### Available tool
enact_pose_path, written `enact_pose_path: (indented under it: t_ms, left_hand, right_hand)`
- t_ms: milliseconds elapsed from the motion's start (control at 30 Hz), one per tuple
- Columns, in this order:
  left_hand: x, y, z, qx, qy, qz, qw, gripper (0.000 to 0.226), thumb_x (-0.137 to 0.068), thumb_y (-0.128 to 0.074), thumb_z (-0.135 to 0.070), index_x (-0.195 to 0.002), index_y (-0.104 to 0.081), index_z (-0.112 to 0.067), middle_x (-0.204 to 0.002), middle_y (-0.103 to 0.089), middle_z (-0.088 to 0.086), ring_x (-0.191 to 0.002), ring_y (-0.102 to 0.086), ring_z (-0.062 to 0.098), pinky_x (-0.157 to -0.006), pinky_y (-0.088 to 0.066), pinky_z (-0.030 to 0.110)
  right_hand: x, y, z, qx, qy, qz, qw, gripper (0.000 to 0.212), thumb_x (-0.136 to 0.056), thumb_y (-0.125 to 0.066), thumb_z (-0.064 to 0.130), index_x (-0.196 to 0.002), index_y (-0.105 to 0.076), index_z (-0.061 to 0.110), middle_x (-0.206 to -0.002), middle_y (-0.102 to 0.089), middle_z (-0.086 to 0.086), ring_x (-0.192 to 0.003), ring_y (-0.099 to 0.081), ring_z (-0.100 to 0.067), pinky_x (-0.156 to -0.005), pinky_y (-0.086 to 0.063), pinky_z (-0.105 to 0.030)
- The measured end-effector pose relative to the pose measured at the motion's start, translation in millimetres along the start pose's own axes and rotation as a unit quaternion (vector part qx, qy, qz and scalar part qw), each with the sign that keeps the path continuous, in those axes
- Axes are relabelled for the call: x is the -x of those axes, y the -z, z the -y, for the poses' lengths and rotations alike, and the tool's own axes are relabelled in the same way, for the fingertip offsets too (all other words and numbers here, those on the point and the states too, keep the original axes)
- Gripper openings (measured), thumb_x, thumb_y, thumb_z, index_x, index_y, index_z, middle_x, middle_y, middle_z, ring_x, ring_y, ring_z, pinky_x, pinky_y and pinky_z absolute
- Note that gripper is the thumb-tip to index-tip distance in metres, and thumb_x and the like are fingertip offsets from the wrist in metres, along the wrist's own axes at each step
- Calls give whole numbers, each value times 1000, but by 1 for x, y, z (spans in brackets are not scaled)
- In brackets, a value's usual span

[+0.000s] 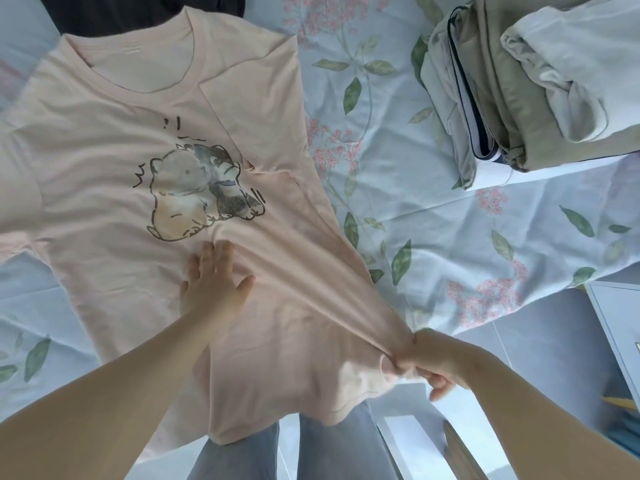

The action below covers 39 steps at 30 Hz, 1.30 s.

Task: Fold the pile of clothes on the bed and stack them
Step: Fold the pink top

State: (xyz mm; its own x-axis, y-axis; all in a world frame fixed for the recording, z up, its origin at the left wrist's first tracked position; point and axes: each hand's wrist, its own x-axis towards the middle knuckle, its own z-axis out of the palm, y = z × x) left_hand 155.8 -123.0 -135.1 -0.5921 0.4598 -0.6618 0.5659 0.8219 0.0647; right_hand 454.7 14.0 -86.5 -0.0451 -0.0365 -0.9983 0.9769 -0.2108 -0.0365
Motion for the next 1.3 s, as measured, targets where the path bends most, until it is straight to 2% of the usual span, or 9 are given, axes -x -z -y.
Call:
enact_pose_path:
  t_ms: [100,200,300,400,500,800,933,1067,1300]
  left_hand:
    - [1,3,-2,0,-2,-6,1000,74,-93,-41,-53,-150,-1,-29,-159,4,-1,-145,0,27,-113,-20,47]
    - [-1,8,-7,-6,-4,-28,1000,70,-93,-41,-51,-150,-8,-25,-159,3,-1,-145,-1,25,-113,-18,46]
    - [-3,13,-15,-7,-40,-71,997,65,-94,-44,-46,-149,-17,-25,-159,0,-2,-145,1,22,-114,-15,43]
    - [-9,20,-28,9,-81,-114,990,63,-94,-46,-42,-149,-19,-27,-158,-3,0,-145,-2,23,-114,-13,42]
    - [-22,34,-42,18,-105,-141,984,63,-95,-44,-41,-150,-15,-30,-158,-3,0,-146,0,21,-115,-11,42]
    - [-88,73,-63,86,-97,-193,973,58,-97,-39,-40,-150,-19,-27,-157,-17,2,-146,-7,21,-114,-13,42]
    - [-119,83,-63,31,-82,-152,985,57,-97,-31,-44,-149,-15,-30,-155,-18,-1,-145,-6,21,-114,-7,50]
    - [-140,96,-60,-36,-69,-154,985,52,-97,-28,-47,-145,-22,-29,-152,-24,-2,-144,-8,21,-111,-6,56]
    - [-183,147,-98,111,-151,-272,944,36,-95,-44,-24,-130,-50,-17,-122,-48,13,-112,-45,33,-85,-37,39]
  right_hand:
    - [0,8,0,110,-76,-7,991,6,-75,-58,13,-73,-54,9,-44,-37,2,-32,-31,-11,-47,-50,-21]
    - [-3,15,22,137,2,-59,989,11,-76,-60,13,-66,-56,13,-49,-52,4,-37,-46,-6,-43,-41,-12]
    - [-5,14,44,64,53,-54,995,22,-69,-65,11,-88,-55,17,-62,-65,6,-55,-62,-7,-57,-48,-18]
    - [-9,13,66,58,81,-264,959,34,-76,-60,29,-105,-44,22,-98,-57,1,-90,-57,-19,-84,-47,-36]
    - [-11,16,109,50,184,-433,881,26,-84,-53,28,-108,-47,23,-99,-48,3,-95,-48,-22,-82,-39,-36]
    - [-56,56,264,-138,309,-346,875,46,-87,-55,39,-124,-42,16,-111,-57,-2,-99,-54,-21,-85,-43,-35]
    - [-71,83,297,-126,308,-368,868,10,-87,-50,22,-96,-52,18,-78,-53,7,-72,-50,-16,-58,-38,-27]
    - [-72,119,307,-157,276,-431,844,8,-88,-45,19,-81,-48,19,-73,-48,7,-62,-44,-11,-52,-34,-25]
    - [-73,148,343,-203,297,-376,854,21,-80,-57,39,-75,-47,21,-63,-46,8,-56,-44,-13,-50,-31,-28]
